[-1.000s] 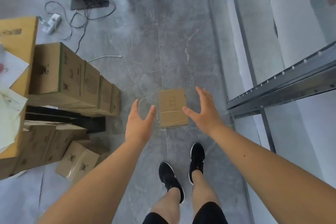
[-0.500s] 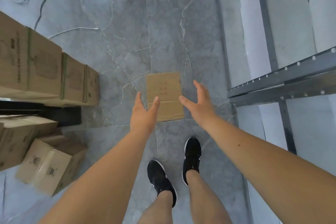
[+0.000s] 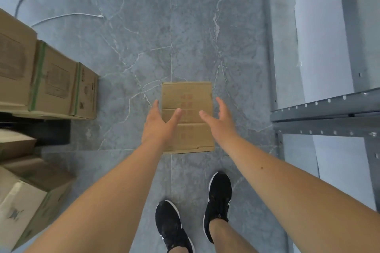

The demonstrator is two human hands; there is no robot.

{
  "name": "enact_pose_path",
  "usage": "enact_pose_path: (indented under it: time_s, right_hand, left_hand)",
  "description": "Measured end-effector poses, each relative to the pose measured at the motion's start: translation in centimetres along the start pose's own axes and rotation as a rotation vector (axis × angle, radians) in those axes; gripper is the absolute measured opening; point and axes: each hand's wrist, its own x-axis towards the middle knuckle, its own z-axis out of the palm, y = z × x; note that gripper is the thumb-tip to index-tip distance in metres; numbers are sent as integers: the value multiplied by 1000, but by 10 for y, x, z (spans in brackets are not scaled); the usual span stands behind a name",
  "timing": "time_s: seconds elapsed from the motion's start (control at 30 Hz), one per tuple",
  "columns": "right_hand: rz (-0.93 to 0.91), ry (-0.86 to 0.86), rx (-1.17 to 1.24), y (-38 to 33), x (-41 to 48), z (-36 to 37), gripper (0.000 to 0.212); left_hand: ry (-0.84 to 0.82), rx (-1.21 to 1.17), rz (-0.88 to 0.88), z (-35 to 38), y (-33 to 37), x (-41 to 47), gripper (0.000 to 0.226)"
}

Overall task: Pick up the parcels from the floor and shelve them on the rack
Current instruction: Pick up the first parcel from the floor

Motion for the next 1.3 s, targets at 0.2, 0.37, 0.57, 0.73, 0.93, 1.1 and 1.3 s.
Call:
enact_pose_path:
  time_s: [0.2,0.37,0.57,0.73,0.93,1.1,1.3]
  right_hand:
    - [8,-2,7,23,41,16,93]
    - [73,12,46,36,55,21,103]
    - [129,-12,113,44,59,20,95]
    - [117,-44,115,40,56,25,80]
    - [118,-27,130,29,44,14,74]
    - [103,-24,162,-7,19,-5,68]
    - [44,21,188,-74,-15,-32,69]
  left_hand:
    - [-27,-141,-93,16,-25,44,96]
    - [-79,-158,-137,30,-37,56,96]
    - [-38,-230,-173,41,-32,59,80]
    - [-39,-273,-229,41,-26,60,84]
    - [-80,-251,-178,30,-12,41,77]
    - [-91,-252,-134,3,27,21,83]
    - [-54,-221,-41,-38,89,-7,81]
